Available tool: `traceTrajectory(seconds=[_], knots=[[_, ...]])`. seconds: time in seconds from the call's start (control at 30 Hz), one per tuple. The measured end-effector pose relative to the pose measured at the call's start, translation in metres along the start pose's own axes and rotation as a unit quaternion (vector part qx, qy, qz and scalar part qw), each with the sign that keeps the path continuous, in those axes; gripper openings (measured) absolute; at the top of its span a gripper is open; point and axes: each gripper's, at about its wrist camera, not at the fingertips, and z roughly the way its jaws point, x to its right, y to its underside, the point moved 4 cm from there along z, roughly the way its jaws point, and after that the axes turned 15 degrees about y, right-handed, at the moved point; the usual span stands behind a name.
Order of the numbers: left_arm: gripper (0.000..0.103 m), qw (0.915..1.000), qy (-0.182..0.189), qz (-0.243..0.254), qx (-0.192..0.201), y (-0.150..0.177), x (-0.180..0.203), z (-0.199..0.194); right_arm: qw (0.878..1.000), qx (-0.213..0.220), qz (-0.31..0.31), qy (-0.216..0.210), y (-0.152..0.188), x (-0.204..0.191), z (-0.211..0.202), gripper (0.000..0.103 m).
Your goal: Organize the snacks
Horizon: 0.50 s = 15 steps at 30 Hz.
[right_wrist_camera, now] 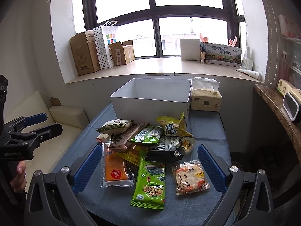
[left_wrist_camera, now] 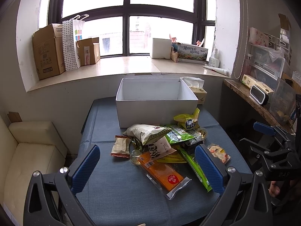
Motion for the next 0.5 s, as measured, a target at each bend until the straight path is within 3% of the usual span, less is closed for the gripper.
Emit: traceTrajectory(seconds=[0.5], knots=[[0.103,1.0,-0.001,0.0,0.0,0.0009,-0.0009,-0.0004,1.0,-0.002,-0.001,-0.002,0.001,-0.002,0.0005,0.103]])
